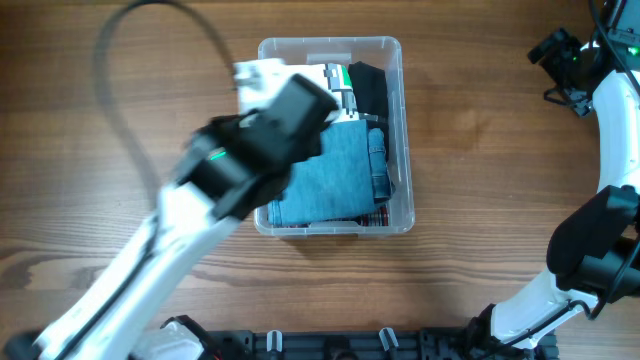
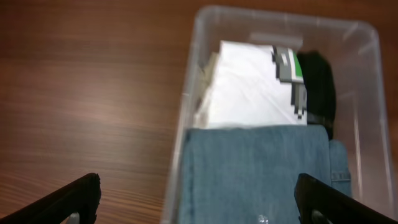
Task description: Pack container
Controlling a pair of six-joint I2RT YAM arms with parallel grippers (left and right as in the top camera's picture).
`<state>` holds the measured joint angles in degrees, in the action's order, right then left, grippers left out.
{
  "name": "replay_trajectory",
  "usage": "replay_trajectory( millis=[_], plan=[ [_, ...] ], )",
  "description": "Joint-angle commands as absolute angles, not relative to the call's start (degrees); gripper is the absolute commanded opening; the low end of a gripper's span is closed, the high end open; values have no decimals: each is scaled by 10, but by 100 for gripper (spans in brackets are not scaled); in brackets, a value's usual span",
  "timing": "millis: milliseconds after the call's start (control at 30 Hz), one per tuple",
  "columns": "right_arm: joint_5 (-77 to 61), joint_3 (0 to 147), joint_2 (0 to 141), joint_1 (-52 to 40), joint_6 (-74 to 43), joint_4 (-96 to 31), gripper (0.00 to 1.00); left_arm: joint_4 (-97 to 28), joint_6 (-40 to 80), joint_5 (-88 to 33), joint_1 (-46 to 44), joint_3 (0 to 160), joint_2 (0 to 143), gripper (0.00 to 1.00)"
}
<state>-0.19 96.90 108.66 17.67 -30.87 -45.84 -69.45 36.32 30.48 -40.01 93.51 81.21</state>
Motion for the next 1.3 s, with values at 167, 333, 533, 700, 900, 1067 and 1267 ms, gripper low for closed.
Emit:
replay_trajectory(
  millis=[167, 333, 533, 700, 900, 1067, 1267],
  plan=[
    [-5, 970, 1092, 174, -317, -457, 100, -734, 363, 277, -379, 940, 665, 100],
    [-5, 970, 1092, 174, -317, -457, 100, -774, 363, 273, -379, 940, 652, 100],
    [-5, 970, 1092, 174, -317, -457, 100, -786, 362, 217, -379, 940, 656, 100],
    [-5, 970, 1092, 173, -317, -457, 100, -780, 247, 203, -384, 940, 686, 100],
    [-5, 970, 1092, 173, -317, -457, 100, -628, 65, 108, -350, 858, 668, 100],
    [-5, 970, 1092, 173, -317, -457, 100, -448, 17, -48, -225, 651, 574, 100],
    [-5, 970, 1092, 173, -317, -457, 100, -242, 17, -148, -110, 397, 397, 100]
  ],
)
